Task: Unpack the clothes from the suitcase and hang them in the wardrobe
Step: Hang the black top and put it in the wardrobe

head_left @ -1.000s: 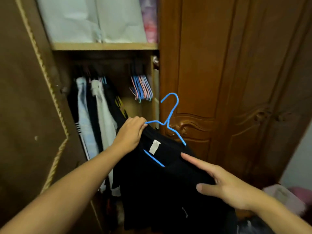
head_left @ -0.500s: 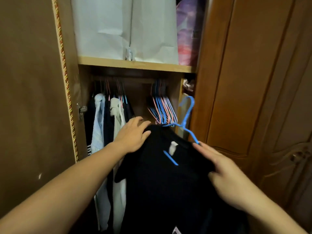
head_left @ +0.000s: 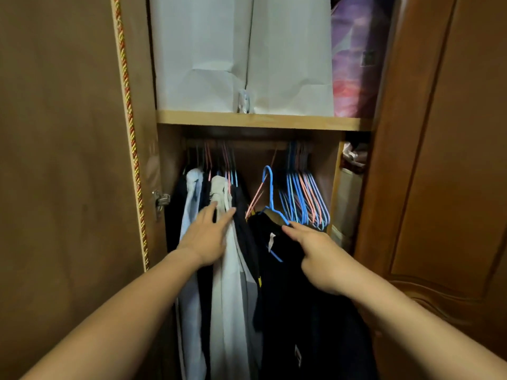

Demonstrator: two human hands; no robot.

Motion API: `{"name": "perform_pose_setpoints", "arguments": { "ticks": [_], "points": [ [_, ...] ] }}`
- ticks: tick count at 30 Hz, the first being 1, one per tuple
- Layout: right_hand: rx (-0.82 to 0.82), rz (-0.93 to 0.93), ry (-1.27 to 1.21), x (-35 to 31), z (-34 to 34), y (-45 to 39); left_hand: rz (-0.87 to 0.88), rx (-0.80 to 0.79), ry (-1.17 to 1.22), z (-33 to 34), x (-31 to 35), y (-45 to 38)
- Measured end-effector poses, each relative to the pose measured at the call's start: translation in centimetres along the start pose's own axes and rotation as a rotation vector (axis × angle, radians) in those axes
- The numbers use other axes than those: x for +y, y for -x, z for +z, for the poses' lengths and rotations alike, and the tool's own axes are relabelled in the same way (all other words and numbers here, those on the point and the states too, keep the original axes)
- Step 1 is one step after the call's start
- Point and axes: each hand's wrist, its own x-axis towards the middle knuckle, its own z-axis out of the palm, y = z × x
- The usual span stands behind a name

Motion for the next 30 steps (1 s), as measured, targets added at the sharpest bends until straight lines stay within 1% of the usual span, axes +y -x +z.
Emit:
{"name": "perform_pose_setpoints", "arguments": {
  "ticks": [2, 4, 7, 11, 13, 17, 23, 26, 30],
  "points": [
    [-0.023, -0.045, -0.003, -0.1, 0.2, -0.2, -0.011, -0.015, 0.018, 0.2, 1.6, -0.8],
    [-0.046, -0.083, -0.011, 1.0, 1.1, 0.7, -0.038, -0.062, 0.008, 0.8, 2.2, -1.9],
    [-0.080, -0.058, 0.001, 3.6, 1.3, 1.7, -0.054, -0.137, -0.026, 1.5, 1.3, -3.2],
    [-0.135, -0.054, 0.029, 5.8, 0.3, 3.1, -0.048, -0.073, -0.049, 1.5, 0.8, -4.3],
    [-0.150, -0.059, 0.022, 6.7, 0.5, 3.8, -0.052, -0.076, -0.083, 1.0, 0.9, -4.3],
    [-0.063, 0.003, 0.008, 8.2, 1.0, 2.9, -0.126, -0.070, -0.165, 0.1, 1.0, -3.0],
    [0.101, 0.016, 0.072, 7.8, -3.9, 1.1, -0.157, -0.085, -0.246, -1.4, -0.1, -1.9],
    [0.079, 0.022, 0.140, 5.4, -3.2, -0.5, -0.171, -0.092, -0.190, -1.7, 0.6, -1.9],
    [0.044, 0.020, 0.051, 3.8, 1.1, -4.2, -0.177, -0.104, -0.123, -1.4, 1.1, -1.9]
  ]
}}
